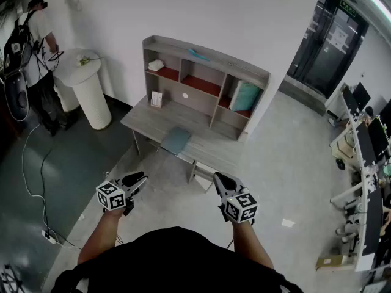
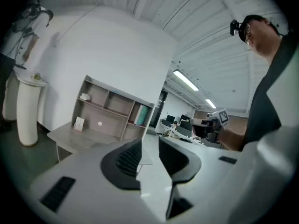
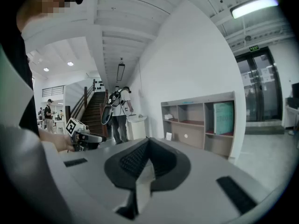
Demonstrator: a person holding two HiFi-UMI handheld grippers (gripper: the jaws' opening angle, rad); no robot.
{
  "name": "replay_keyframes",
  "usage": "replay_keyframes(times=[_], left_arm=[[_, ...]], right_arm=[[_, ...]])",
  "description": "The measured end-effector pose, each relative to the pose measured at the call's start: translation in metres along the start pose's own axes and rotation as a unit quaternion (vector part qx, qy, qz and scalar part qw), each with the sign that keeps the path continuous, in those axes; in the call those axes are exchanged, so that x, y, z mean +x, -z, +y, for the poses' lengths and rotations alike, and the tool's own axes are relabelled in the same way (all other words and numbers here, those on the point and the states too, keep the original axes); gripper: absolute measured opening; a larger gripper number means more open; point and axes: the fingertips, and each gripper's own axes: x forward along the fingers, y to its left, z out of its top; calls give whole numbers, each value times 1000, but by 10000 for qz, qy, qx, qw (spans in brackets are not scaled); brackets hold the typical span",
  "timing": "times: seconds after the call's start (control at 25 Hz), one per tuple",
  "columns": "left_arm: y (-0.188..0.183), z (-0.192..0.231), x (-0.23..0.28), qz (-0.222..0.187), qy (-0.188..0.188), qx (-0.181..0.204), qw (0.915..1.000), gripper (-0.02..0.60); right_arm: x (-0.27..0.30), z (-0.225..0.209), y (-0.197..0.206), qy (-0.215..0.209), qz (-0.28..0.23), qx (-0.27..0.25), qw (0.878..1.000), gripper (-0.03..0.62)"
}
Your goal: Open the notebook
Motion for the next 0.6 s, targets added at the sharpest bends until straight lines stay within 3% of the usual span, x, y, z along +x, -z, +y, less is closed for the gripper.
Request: replay_keyframes(times=[0.16, 0.36, 0.6], left_arm=[[8, -2, 12, 133, 126, 68, 9998, 112], [9, -1, 2, 29, -105, -57, 9999, 112], [16, -14, 9, 89, -161, 90, 9998, 112]], right_arm=[[-12, -10, 23, 157, 109, 204, 9996, 0], [-17, -19, 31, 180, 282, 100, 9994, 0], [-25, -41, 39, 388, 243, 304, 9985, 0]])
